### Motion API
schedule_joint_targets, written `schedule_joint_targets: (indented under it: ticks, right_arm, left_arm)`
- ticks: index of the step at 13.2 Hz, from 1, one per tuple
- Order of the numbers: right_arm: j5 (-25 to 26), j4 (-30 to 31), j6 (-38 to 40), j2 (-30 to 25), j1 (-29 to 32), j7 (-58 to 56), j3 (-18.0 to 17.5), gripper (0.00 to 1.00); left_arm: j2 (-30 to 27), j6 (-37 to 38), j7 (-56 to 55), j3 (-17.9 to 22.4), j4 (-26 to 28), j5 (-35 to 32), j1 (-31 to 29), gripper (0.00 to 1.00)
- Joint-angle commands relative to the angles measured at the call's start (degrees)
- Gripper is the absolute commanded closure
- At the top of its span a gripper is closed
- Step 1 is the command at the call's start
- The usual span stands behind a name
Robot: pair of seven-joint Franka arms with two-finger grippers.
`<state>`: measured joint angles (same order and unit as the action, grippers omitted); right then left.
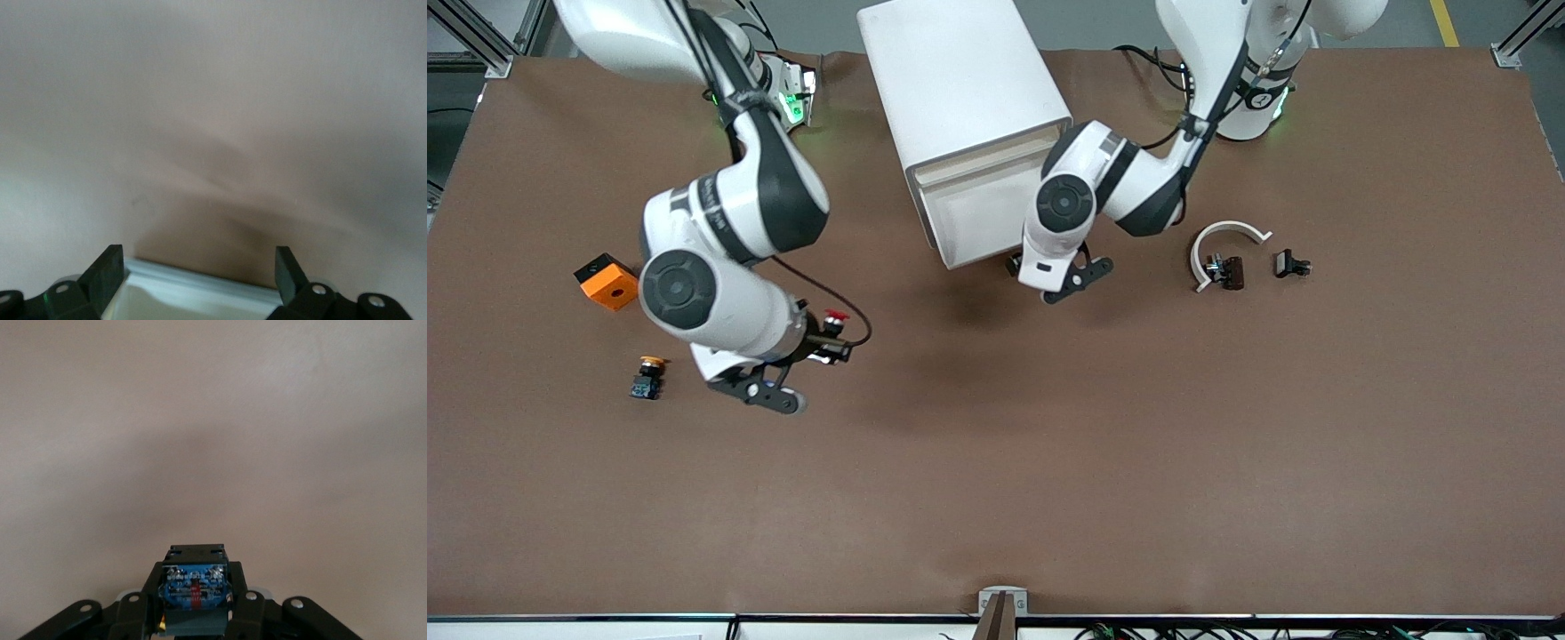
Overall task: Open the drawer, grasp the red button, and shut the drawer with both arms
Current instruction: 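Carry the button toward the orange cube while the left gripper withdraws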
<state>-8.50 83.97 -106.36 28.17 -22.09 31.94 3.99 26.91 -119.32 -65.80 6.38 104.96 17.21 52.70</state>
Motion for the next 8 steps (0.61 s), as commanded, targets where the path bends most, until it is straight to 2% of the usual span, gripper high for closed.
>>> schedule_joint_targets:
  ticks: [1, 3, 5, 8]
  right_arm:
    - [-0.6, 9.2, -5.4, -4.3, 4.6, -8.5, -0.8, 1.0]
    - [0.8, 11.5, -8.1, -4.1, 6.4, -10.3, -0.8, 1.0]
    - [4.4, 13.8, -11.9, -3.7, 8.1, -11.1, -0.8, 1.0]
    - [4.5, 18.2, -19.1, -3.3, 12.1, -16.5, -0.8, 1.0]
  left_arm:
    - [-2.7, -0.6, -4.8, -2.5, 2.7, -0.3, 2.0, 0.0]
    - [-2.8, -0.6, -8.4, -5.2, 2.7, -0.3, 2.0, 0.0]
    - [-2.8, -0.6, -11.6, -7.8, 2.7, -0.3, 2.0, 0.0]
    - [-2.8, -0.6, -15.8, -10.7, 2.6, -0.3, 2.0, 0.0]
